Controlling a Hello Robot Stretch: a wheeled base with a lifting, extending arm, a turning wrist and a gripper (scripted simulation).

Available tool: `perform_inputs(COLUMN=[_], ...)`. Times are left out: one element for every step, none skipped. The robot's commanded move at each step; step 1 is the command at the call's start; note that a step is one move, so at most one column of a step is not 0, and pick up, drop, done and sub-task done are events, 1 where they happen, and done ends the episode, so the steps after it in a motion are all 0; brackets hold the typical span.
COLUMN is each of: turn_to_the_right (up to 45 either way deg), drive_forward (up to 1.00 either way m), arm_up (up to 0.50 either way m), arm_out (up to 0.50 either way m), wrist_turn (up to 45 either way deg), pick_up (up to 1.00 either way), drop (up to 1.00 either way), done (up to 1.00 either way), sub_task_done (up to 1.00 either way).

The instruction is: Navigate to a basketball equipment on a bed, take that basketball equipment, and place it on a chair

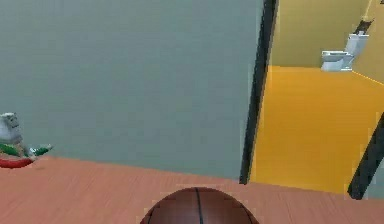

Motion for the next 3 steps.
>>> perform_inputs(turn_to_the_right=[9.0, 0.0, 39.0], drive_forward=[0.0, 0.5, 0.0], arm_up=[0.0, 0.0, 0.0], arm_out=[0.0, 0.0, 0.0], wrist_turn=[0.0, 0.0, 0.0], pick_up=[0.0, 0.0, 0.0], drop=[0.0, 0.0, 0.0], done=[0.0, 0.0, 0.0], sub_task_done=[0.0, 0.0, 0.0])
